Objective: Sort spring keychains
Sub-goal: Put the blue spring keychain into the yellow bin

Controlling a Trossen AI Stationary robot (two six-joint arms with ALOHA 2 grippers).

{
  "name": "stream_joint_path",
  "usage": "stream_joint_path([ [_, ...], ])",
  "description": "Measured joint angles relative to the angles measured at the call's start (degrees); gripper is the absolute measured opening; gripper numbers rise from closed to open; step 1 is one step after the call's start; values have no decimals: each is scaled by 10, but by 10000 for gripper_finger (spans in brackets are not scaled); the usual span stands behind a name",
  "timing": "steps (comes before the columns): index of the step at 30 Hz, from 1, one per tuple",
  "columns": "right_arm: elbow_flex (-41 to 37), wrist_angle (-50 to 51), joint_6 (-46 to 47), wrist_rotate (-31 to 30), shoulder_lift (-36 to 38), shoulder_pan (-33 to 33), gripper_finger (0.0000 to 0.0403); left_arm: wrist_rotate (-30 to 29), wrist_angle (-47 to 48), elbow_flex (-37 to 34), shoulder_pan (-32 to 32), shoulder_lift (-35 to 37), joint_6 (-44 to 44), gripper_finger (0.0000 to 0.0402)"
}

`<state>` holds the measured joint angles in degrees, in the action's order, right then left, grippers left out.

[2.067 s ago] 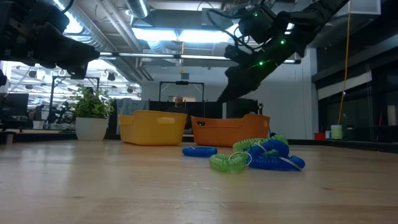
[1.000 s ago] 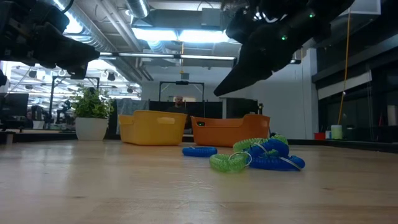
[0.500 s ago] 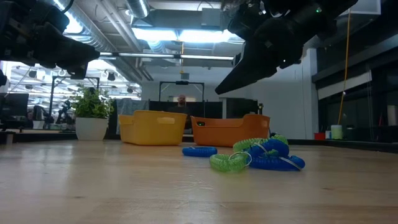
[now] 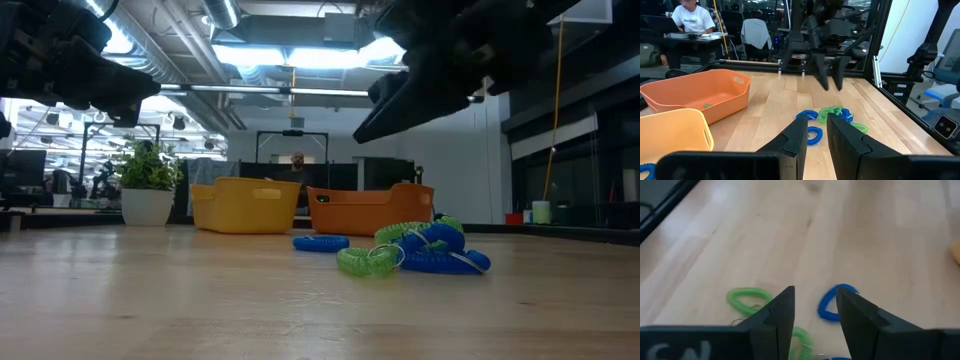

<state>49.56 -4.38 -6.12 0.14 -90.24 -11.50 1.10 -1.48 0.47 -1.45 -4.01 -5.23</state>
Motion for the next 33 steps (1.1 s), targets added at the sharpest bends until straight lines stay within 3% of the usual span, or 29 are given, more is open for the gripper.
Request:
stream_joint_path([
  [7,1,17,-37,1,0,-40,145,0,0,0,0,0,0,69],
  [20,72,232,-57,-1,0,-57,145,0,0,0,0,0,0,70],
  [29,80,258,-27,-4,0,-56,145,0,0,0,0,0,0,70],
  [33,80,255,-41,-38,0,-53,145,0,0,0,0,0,0,70],
])
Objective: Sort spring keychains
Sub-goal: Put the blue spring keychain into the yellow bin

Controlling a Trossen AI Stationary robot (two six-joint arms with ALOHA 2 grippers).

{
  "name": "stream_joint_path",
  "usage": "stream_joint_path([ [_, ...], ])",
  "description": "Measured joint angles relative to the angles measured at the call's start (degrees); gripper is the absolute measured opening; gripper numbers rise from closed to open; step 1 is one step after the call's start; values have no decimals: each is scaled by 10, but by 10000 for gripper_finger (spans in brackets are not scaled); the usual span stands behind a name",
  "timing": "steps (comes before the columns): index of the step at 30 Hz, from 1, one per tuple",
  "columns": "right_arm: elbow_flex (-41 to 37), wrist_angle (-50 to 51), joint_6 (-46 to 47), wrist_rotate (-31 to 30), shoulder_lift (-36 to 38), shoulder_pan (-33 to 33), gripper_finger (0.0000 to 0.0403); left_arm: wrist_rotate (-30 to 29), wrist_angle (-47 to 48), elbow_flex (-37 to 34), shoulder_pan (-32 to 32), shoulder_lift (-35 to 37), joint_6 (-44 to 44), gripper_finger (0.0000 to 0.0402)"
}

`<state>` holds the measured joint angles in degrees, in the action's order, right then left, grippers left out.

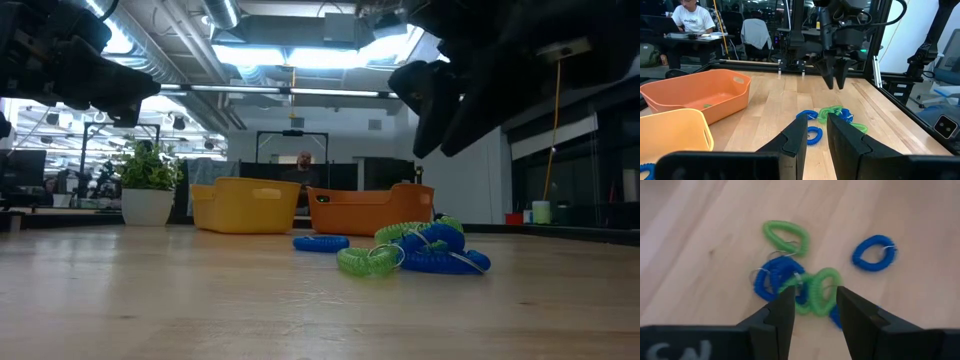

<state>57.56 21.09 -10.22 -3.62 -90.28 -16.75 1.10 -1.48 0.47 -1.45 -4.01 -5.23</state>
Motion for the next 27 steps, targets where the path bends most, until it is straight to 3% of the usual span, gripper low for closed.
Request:
stream_joint_path([
  [18,83,0,-68,-8,0,104,145,0,0,0,0,0,0,70],
  [27,83,-15,19,-10,-23,120,145,0,0,0,0,0,0,70],
])
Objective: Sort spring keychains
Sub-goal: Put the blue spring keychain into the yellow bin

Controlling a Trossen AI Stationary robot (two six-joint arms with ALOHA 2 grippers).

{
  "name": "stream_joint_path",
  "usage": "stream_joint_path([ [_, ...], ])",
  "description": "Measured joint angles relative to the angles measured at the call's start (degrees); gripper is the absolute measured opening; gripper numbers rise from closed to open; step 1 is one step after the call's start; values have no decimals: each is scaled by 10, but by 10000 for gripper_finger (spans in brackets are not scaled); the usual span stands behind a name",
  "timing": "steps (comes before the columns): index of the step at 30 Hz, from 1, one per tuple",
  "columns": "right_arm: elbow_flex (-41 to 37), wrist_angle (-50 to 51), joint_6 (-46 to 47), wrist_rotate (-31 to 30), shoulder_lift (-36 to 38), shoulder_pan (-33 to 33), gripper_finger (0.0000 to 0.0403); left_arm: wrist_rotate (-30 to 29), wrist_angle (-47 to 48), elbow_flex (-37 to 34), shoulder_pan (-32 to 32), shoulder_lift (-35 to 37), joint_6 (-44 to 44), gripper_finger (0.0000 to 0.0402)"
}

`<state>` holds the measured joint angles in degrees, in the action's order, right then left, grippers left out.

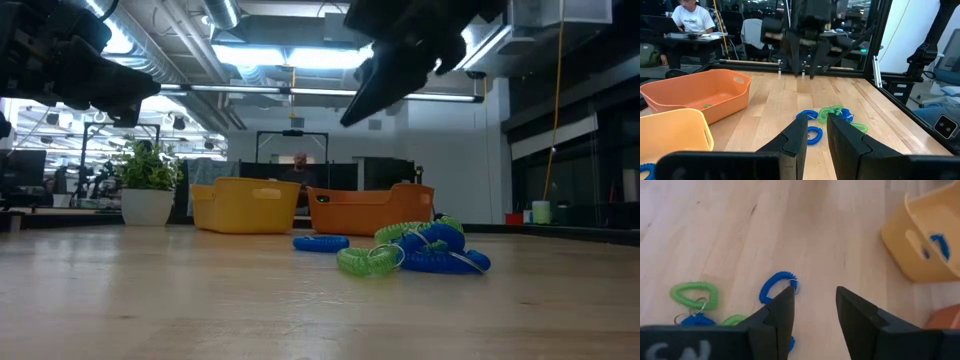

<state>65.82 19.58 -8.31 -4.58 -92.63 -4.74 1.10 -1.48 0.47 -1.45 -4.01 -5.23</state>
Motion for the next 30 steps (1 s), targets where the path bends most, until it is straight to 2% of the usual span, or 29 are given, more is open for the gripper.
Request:
stream_joint_path([
  [10,0,-16,0,-8,-93,0,145,0,0,0,0,0,0,68],
  [18,0,-47,-7,-8,-98,1,145,0,0,0,0,0,0,68],
  [26,0,-68,118,-8,-119,1,145,0,0,0,0,0,0,70],
  [30,0,-68,149,-9,-128,-2,145,0,0,0,0,0,0,68],
])
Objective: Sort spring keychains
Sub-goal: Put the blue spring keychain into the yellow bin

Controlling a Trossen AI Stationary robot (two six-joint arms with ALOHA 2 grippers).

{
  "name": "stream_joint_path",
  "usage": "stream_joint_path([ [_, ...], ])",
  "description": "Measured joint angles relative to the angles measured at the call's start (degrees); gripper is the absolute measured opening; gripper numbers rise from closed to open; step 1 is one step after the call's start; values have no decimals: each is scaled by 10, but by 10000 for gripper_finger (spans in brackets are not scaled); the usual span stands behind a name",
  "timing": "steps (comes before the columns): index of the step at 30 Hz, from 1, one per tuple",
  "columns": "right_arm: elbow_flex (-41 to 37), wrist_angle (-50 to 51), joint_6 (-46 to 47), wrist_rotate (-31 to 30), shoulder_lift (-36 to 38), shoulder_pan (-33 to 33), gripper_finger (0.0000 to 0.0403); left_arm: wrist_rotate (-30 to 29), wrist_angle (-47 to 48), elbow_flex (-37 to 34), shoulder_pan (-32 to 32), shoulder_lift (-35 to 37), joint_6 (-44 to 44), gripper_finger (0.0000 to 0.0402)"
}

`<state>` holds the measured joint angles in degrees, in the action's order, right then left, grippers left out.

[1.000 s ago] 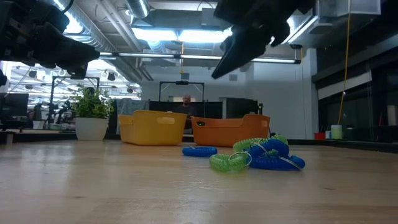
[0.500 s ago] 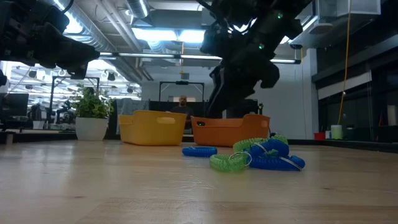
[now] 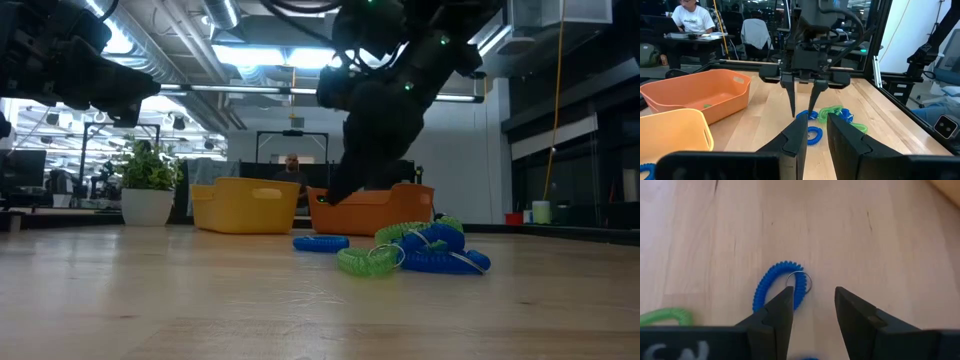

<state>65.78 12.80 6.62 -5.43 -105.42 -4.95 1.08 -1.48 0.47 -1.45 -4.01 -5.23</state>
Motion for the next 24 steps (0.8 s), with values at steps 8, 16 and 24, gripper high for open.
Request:
stream_joint_path([
  [8,0,3,21,-10,0,-26,145,0,0,0,0,0,0,70],
  [16,0,-43,37,-60,-38,-32,145,0,0,0,0,0,0,68],
  [24,0,-70,57,-54,-66,-32,145,0,0,0,0,0,0,69],
])
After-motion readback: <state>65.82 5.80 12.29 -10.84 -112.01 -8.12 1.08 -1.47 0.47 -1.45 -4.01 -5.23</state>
